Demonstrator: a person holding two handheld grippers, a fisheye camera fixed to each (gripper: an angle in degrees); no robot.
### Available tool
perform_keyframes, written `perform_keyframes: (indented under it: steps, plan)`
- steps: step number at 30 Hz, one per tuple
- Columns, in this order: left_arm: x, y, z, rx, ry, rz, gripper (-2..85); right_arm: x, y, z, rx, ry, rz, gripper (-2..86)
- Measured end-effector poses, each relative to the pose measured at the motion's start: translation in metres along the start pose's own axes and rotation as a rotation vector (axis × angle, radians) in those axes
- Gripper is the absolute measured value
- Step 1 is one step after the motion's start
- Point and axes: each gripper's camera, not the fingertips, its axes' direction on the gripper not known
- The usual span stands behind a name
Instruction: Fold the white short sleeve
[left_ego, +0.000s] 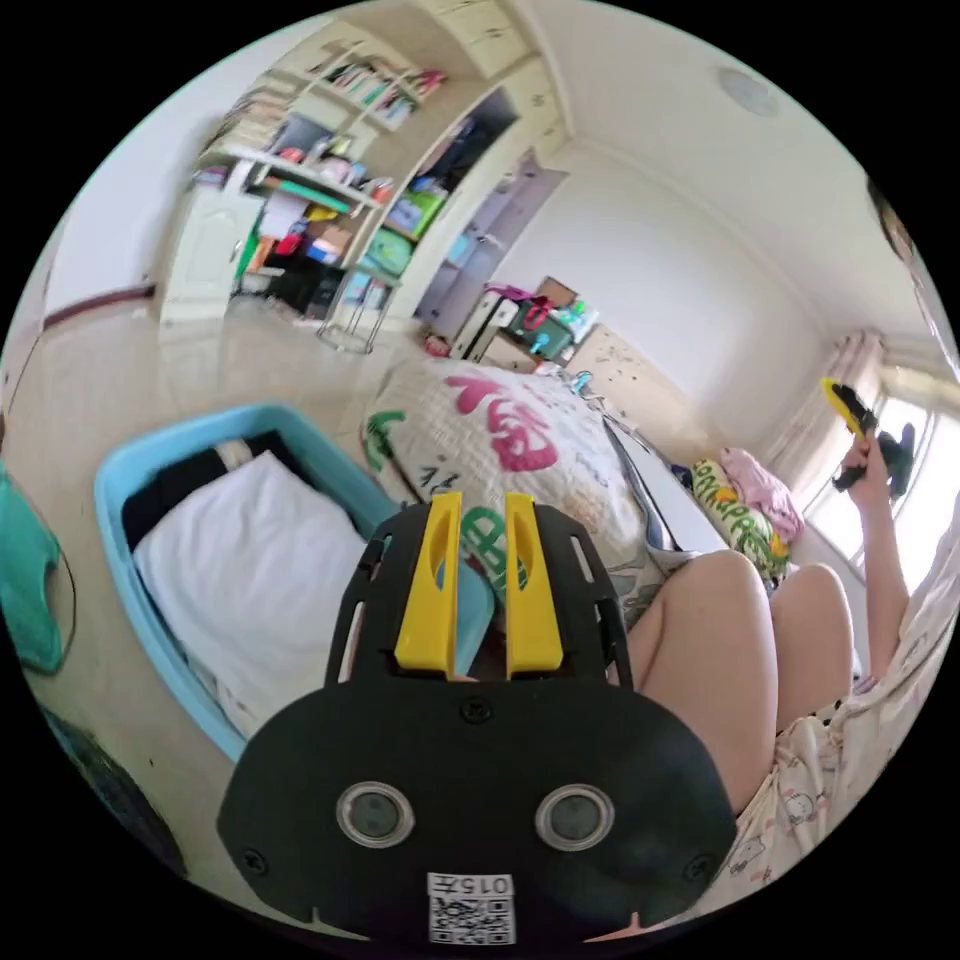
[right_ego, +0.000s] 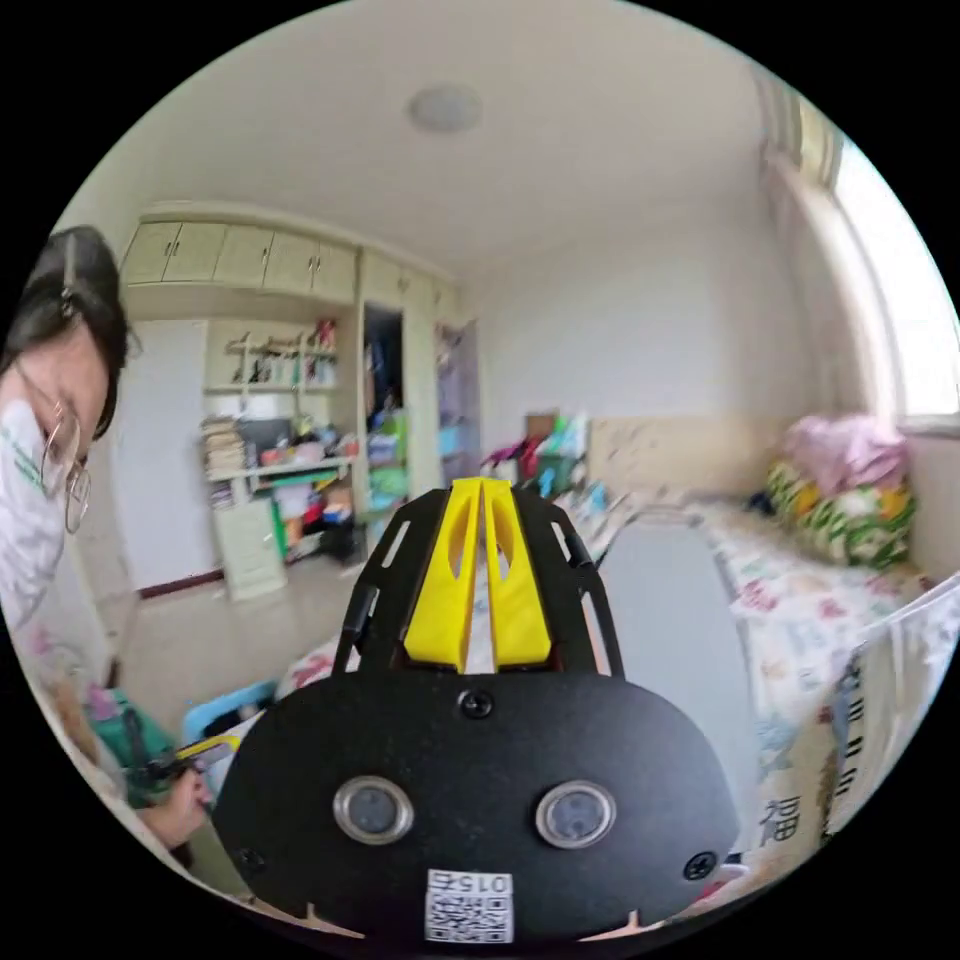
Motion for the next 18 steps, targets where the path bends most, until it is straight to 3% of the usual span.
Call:
perform_keyframes:
  steps: [3, 6, 12, 18]
  plan:
    - [0.041, -0.037, -0.011, 0.054, 0.017, 0.16, 5.6, -0.021, 0.008, -0.115, 0.427, 0.096, -0.097, -0.5]
    - [0.071, -0.057, -0.019, 0.081, 0.033, 0.247, 5.6, -0.032, 0.014, -0.197, 0.623, 0.114, -0.114, -0.6]
    - [0.12, -0.067, -0.019, 0.147, 0.159, 0.134, 6.6, -0.008, 0.033, -0.301, 0.808, -0.015, -0.046, -0.7]
    - [0.215, -0.076, 0.027, 0.123, 0.238, 0.249, 6.5, 0.046, 0.052, -0.374, 0.885, -0.046, 0.092, -0.7]
